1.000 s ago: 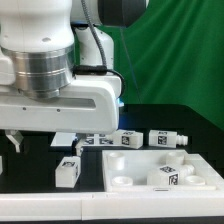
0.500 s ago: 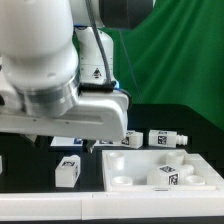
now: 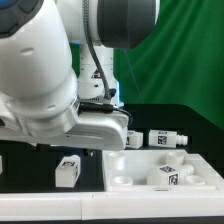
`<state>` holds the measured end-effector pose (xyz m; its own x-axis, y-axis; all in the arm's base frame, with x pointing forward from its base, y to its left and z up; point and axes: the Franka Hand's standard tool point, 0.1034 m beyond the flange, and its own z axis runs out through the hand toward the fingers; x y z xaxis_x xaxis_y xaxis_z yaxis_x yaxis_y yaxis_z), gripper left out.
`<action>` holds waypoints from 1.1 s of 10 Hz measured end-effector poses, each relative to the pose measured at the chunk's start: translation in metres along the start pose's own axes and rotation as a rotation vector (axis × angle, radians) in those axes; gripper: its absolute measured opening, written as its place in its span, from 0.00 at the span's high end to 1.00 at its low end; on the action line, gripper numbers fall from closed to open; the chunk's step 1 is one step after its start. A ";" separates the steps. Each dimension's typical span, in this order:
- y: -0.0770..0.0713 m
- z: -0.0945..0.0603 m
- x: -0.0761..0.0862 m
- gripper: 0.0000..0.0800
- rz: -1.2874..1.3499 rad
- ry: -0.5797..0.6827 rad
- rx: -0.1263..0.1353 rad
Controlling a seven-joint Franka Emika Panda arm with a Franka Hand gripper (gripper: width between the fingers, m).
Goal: Assemble one leg
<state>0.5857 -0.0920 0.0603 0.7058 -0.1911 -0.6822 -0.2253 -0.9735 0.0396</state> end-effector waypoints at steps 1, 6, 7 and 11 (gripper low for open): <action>0.003 0.007 -0.001 0.19 0.008 -0.009 0.007; 0.007 0.040 0.008 0.19 0.035 -0.088 0.030; 0.004 0.049 0.011 0.19 0.031 -0.100 0.027; 0.001 0.058 0.011 0.19 0.026 -0.123 0.025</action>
Offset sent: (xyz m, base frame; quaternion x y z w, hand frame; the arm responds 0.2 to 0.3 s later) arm 0.0064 0.0111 -0.0198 0.0656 -0.0714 0.0057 0.9953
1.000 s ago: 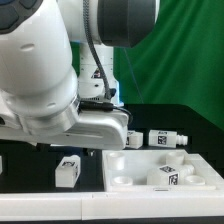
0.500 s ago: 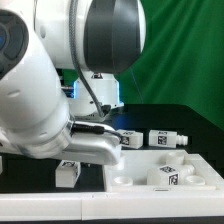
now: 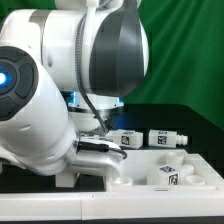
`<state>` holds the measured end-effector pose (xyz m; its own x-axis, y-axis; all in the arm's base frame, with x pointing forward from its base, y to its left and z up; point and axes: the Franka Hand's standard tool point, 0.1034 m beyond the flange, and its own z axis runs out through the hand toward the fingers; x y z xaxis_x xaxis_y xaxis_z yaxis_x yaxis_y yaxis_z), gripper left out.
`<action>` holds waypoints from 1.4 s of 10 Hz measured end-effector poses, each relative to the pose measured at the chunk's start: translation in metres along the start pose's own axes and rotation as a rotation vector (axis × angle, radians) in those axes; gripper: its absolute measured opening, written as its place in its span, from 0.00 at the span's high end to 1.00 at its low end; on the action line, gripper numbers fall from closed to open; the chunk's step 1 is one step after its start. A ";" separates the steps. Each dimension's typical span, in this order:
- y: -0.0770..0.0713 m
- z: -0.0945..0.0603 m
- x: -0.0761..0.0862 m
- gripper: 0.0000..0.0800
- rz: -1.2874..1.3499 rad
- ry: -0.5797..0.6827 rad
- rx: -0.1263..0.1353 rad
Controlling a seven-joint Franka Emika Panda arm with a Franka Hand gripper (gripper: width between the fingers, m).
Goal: Assemble one leg
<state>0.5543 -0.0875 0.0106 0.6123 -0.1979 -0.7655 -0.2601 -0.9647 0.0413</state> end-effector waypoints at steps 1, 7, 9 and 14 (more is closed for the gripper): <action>0.001 0.001 -0.001 0.19 0.000 -0.005 -0.001; 0.013 -0.007 -0.004 0.19 0.013 0.002 0.016; 0.013 -0.008 -0.002 0.19 0.013 0.012 0.015; 0.013 -0.008 -0.001 0.64 0.013 0.018 0.015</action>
Offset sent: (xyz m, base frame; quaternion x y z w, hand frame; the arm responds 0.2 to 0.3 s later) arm 0.0000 0.0000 0.0000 0.0000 0.0000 0.0000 1.0000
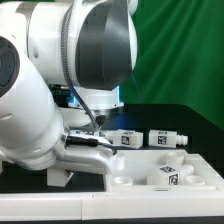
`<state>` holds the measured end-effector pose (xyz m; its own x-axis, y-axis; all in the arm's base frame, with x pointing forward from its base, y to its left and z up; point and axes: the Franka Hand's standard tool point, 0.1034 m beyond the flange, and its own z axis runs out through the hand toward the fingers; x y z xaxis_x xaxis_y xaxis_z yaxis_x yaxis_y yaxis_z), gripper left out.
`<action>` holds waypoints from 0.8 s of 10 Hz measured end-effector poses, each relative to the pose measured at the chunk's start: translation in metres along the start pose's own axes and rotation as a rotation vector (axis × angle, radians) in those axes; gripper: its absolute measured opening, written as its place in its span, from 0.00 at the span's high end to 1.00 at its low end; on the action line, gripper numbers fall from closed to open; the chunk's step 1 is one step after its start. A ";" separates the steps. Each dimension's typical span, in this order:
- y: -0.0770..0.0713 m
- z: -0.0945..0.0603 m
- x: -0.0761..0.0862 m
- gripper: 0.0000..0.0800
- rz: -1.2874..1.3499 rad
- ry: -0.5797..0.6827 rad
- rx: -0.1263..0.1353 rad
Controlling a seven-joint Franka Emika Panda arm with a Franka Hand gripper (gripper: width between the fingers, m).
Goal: Assemble one leg
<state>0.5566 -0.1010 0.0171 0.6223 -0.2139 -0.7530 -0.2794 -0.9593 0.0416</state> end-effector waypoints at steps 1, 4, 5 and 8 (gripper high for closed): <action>0.000 0.000 0.000 0.64 0.000 0.000 0.000; -0.017 -0.039 -0.019 0.64 -0.019 0.073 -0.004; -0.031 -0.062 -0.027 0.64 -0.035 0.161 -0.006; -0.072 -0.112 -0.049 0.64 -0.096 0.450 -0.007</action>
Offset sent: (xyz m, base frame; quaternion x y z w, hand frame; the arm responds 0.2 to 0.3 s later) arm 0.0069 0.0305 0.0826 -0.0181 -0.0408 -0.0045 0.9990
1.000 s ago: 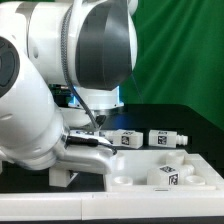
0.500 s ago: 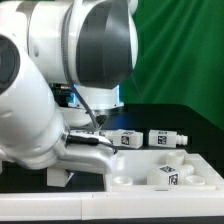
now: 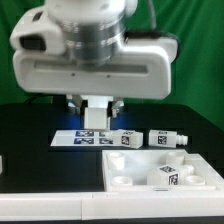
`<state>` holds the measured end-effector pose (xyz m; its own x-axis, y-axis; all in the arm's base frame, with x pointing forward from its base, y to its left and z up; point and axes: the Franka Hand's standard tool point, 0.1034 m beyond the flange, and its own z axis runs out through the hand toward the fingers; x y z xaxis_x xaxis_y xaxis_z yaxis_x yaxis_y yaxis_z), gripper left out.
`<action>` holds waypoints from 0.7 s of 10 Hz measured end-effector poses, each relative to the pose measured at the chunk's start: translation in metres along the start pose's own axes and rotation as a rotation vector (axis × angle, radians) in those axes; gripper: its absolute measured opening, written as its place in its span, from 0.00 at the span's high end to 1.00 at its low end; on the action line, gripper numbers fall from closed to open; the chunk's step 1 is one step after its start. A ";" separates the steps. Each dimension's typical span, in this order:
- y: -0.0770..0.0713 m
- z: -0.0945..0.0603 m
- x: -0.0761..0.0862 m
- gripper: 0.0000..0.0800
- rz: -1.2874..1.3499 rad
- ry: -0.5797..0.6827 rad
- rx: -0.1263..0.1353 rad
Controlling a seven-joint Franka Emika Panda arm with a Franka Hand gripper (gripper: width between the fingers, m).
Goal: Assemble one leg
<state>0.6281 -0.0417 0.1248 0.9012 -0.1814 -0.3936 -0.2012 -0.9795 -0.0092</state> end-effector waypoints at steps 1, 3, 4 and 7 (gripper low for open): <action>0.020 0.030 -0.005 0.64 0.025 0.059 0.006; 0.014 0.022 -0.004 0.64 0.031 0.187 0.010; 0.006 0.019 -0.001 0.64 0.048 0.285 0.015; -0.100 -0.020 -0.029 0.64 0.093 0.520 0.057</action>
Offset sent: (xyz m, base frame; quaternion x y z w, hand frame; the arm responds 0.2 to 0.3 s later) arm 0.0000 0.0000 0.0000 0.0000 0.1938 0.0000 0.9810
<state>0.6298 0.0599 0.1556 0.9471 -0.3005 0.1129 -0.2964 -0.9537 -0.0514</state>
